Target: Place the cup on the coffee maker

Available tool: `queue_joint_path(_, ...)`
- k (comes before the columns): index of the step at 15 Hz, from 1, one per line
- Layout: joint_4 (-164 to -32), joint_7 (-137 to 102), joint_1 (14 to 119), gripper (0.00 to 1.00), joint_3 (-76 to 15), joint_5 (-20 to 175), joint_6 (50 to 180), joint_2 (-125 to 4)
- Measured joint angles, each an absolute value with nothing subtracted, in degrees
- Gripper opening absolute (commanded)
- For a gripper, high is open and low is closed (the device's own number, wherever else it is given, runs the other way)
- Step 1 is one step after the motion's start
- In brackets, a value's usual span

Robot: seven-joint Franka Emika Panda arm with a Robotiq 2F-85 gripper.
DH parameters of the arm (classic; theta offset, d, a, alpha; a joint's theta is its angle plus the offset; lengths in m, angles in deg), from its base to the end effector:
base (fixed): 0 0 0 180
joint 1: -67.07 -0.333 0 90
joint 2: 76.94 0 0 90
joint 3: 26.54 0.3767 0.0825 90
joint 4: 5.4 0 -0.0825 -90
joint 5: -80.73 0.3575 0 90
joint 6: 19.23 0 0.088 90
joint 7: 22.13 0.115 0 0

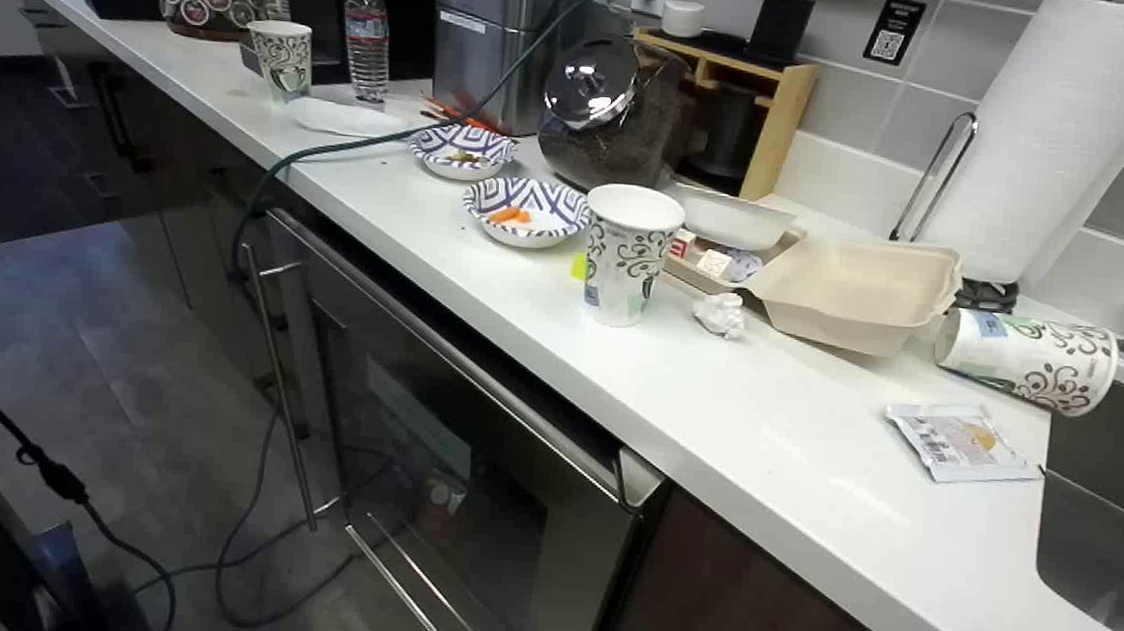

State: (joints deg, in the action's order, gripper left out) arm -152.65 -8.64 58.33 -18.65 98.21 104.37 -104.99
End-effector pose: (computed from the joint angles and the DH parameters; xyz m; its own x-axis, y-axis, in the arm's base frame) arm 0.3267 0.1174 0.4932 0.9927 -0.1197 0.0129 -0.1144 -0.9714 -0.2083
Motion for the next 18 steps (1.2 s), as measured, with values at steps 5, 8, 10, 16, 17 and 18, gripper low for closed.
queue_joint_path(5, -152.65, -8.64, 58.33, 1.00, -18.65, 98.21, 104.37, -104.99)
queue_joint_path(8, -152.65, -8.64, 58.33, 1.00, -18.65, 98.21, 104.37, -104.99)
queue_joint_path(10, -152.65, -8.64, 58.33, 1.00, -18.65, 98.21, 104.37, -104.99)
queue_joint_path(16, -147.11, 0.80, 61.18, 1.00, -15.82, 95.50, 105.83, -101.04)
queue_joint_path(17, -145.00, 3.24, 61.76, 1.00, -15.22, 94.76, 105.96, -99.18)
queue_joint_path(18, -142.86, 5.73, 62.28, 1.00, -14.66, 94.10, 105.97, -97.19)
